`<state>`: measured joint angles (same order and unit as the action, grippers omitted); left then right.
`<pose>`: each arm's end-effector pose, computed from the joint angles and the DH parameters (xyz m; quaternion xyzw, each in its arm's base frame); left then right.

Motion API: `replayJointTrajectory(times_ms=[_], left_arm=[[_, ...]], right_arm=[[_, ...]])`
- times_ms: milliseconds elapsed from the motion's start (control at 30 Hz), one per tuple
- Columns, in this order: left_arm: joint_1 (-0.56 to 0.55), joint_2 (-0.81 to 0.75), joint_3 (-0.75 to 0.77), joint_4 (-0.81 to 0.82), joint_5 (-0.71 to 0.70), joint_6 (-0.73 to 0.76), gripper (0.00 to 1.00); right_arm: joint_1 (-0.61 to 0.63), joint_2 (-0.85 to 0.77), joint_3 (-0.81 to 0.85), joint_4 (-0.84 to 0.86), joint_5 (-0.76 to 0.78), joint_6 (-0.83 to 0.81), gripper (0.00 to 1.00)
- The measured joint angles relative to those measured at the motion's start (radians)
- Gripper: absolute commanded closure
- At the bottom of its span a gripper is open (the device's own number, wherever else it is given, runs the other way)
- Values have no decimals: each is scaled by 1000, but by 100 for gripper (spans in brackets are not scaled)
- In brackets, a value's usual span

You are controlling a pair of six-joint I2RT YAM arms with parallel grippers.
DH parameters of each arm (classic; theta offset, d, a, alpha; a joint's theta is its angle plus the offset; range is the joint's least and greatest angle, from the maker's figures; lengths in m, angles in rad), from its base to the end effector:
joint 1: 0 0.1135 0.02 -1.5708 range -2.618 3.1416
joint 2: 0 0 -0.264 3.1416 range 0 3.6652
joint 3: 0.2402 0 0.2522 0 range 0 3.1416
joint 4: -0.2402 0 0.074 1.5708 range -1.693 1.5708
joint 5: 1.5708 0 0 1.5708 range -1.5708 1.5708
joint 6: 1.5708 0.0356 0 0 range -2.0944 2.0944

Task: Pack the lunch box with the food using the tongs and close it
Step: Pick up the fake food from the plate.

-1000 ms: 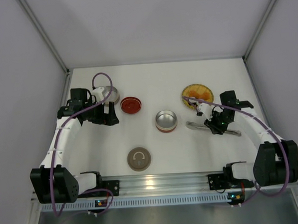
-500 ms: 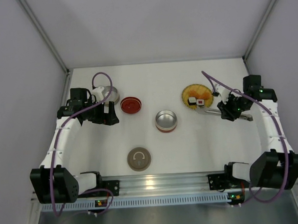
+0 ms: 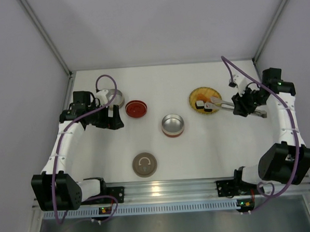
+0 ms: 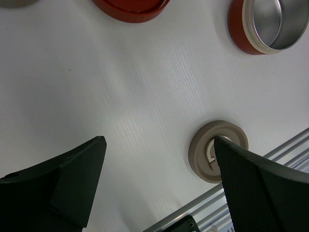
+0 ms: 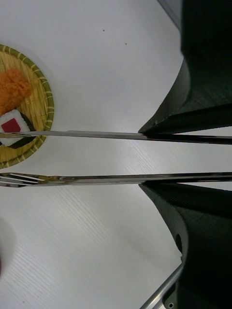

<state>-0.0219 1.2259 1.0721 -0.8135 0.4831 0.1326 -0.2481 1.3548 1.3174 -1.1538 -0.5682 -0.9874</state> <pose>0.2415 -0.0218 0.2968 0.1424 0.9188 -0.2121 0.3008 0.2461 -0.0426 0.3256 -0.3899 0.8599 0.1195 0.3071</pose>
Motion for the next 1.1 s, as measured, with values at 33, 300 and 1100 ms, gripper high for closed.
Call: replayJointTrajectory(times_ms=[33,300,1100], left_arm=[[0,0,0,0,0,0,2],[0,0,0,1,0,-1,2],[0,11,4,2,-1,-5,2]], right_arm=[[0,4,0,-1,2,0,59],[0,37,-10,16,23,85,57],[124,-97,-197,186,161,651,53]])
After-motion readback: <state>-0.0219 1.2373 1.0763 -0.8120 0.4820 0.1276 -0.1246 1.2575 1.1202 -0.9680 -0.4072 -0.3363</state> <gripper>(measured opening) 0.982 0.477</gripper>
